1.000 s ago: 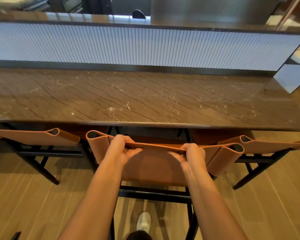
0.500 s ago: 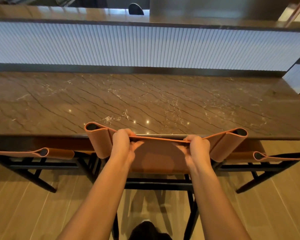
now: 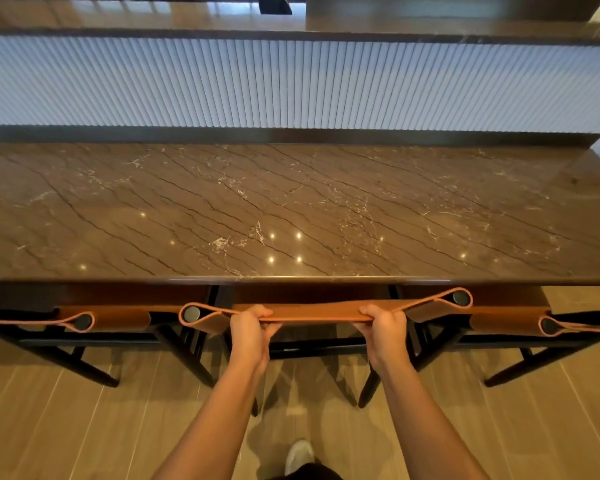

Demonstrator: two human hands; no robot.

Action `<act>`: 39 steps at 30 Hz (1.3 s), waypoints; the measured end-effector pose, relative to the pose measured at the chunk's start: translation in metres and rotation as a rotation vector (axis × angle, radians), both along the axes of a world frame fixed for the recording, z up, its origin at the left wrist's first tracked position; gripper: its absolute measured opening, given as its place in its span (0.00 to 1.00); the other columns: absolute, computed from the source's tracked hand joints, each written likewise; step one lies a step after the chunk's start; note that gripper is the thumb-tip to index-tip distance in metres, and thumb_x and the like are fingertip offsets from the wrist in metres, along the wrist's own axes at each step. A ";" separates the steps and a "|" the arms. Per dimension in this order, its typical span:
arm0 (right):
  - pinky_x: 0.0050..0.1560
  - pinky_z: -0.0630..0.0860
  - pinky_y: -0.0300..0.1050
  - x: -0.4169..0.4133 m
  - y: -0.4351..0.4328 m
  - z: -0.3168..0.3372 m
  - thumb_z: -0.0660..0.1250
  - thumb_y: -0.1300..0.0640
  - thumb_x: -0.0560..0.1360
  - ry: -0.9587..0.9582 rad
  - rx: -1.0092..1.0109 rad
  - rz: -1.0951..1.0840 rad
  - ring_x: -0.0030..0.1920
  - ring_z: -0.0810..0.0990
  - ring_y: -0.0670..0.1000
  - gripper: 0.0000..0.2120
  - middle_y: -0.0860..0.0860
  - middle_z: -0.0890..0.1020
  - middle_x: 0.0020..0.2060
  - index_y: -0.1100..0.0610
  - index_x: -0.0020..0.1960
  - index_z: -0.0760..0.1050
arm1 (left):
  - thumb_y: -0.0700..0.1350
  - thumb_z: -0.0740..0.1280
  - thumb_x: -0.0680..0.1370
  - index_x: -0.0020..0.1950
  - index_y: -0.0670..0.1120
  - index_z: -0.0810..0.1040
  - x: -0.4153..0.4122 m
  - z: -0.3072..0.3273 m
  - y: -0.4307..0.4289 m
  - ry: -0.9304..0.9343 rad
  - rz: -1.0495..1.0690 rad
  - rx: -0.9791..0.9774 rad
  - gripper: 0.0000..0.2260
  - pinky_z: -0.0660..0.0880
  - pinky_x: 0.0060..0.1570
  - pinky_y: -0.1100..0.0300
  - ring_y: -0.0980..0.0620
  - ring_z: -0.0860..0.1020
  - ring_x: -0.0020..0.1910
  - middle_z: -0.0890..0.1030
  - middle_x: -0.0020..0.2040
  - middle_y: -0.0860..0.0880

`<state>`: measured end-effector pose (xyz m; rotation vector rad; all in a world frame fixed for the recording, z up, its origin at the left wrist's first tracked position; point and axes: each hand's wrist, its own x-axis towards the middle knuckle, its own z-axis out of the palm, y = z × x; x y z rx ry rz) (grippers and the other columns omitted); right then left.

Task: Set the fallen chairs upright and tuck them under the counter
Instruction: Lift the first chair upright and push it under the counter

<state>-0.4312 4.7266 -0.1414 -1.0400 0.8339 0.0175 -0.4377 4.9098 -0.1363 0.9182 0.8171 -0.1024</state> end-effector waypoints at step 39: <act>0.40 0.83 0.51 0.027 -0.006 -0.011 0.60 0.72 0.77 -0.020 0.031 0.102 0.35 0.85 0.52 0.04 0.60 0.79 0.41 0.65 0.48 0.71 | 0.27 0.57 0.76 0.44 0.37 0.72 0.041 -0.017 0.015 -0.022 -0.139 -0.074 0.08 0.75 0.57 0.45 0.43 0.77 0.47 0.75 0.44 0.40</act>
